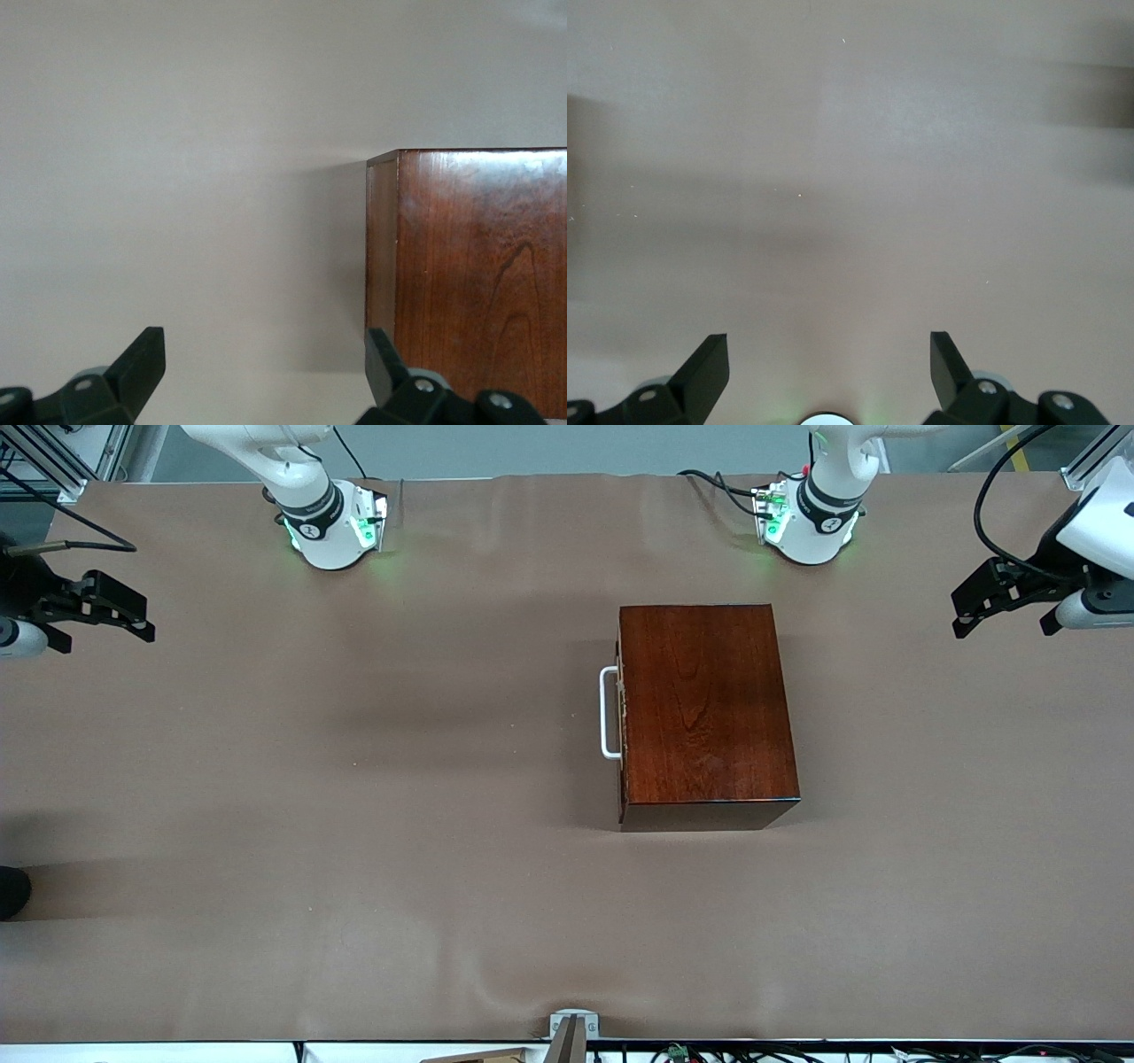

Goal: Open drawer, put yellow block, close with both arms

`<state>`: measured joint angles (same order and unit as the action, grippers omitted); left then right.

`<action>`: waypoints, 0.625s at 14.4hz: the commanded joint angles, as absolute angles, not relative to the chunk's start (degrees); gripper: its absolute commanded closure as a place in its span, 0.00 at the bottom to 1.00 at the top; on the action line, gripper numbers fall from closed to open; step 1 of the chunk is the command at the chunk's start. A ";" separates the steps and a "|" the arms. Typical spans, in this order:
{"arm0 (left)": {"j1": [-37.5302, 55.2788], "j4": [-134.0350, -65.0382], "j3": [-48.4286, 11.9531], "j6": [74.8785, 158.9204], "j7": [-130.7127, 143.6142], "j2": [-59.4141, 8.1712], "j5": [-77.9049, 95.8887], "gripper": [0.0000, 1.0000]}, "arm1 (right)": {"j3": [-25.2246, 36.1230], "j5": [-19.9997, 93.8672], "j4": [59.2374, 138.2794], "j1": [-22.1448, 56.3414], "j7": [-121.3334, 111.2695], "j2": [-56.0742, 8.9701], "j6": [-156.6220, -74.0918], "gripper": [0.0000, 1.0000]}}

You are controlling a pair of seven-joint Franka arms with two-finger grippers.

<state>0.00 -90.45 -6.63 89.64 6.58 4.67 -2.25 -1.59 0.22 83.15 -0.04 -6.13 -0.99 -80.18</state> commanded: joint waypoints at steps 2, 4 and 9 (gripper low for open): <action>-1.14 -88.07 -7.12 88.07 6.06 2.99 -0.97 0.00 | -1.49 -0.97 83.67 0.44 -6.06 -0.09 -80.60 0.00; -1.23 -88.07 -6.94 88.07 6.06 2.99 -0.97 0.00 | -1.49 -0.97 83.67 0.44 -6.06 -0.09 -80.60 0.00; -1.23 -88.07 -6.77 87.98 6.15 3.08 -1.05 0.00 | -1.49 -1.05 83.58 0.44 -6.06 -0.17 -80.86 0.00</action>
